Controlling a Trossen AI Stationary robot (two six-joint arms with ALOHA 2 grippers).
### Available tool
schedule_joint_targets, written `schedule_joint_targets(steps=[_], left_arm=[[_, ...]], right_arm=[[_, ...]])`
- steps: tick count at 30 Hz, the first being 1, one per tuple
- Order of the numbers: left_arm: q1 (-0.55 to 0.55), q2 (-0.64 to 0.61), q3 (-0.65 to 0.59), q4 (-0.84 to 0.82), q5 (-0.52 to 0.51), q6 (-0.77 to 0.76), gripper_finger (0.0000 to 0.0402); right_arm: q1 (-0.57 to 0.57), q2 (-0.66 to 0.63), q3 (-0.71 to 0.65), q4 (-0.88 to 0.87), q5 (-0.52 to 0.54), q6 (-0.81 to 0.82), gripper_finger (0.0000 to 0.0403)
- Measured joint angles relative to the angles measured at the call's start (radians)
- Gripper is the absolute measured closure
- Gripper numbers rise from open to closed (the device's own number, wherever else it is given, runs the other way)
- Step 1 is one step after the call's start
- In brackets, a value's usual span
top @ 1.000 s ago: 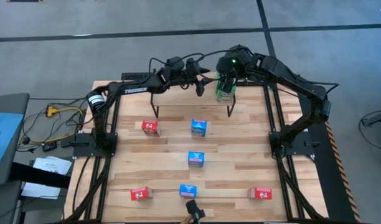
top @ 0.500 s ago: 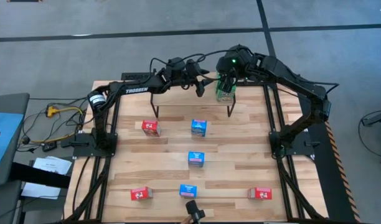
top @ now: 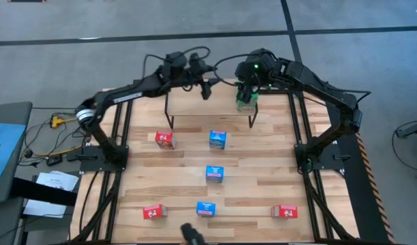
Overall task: Stack cereal on shelf
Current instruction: Adjust the green cereal boxes on the shelf
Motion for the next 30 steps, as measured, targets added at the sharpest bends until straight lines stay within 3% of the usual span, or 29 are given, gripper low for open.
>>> schedule_joint_targets(steps=[10,16,23,30], left_arm=[[0.002,-0.225,0.0,-0.169,-0.086,0.071,0.0159],[0.006,-0.314,0.0,-0.239,-0.114,0.08,0.0159],[0.007,-0.371,0.0,-0.319,-0.162,0.085,0.0159],[0.009,-0.375,0.0,-0.363,-0.19,0.091,0.0159]], right_arm=[[-0.029,0.039,0.022,0.094,-0.05,0.037,0.0152],[-0.049,0.129,0.176,0.077,-0.061,0.035,0.0152],[-0.072,0.271,0.398,-0.114,-0.075,0.04,0.0152],[-0.056,0.371,0.513,-0.287,-0.109,0.109,0.0152]])
